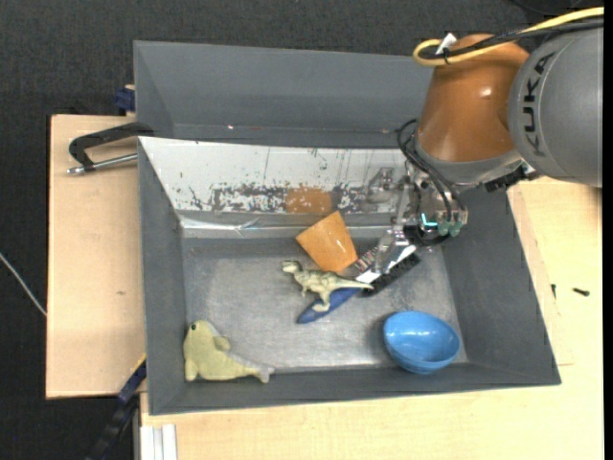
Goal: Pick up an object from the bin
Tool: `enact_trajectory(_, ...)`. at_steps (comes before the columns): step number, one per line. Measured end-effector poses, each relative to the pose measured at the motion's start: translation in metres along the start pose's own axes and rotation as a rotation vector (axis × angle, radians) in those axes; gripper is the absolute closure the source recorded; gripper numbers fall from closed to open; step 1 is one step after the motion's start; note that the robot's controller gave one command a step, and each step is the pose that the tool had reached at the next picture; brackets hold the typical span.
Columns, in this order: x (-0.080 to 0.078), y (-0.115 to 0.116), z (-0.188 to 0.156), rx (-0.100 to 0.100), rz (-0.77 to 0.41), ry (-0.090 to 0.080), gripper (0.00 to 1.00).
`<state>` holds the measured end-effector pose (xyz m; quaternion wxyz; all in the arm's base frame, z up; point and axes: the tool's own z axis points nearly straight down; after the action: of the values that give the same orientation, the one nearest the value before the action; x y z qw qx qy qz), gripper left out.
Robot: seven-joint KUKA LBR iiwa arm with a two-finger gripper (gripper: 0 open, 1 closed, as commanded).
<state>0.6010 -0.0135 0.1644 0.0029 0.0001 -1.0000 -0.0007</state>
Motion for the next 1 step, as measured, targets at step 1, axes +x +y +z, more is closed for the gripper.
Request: enact_trajectory(1,0.0372,-0.0692,0.0922,0.003,-0.333,-0.012,0.00)
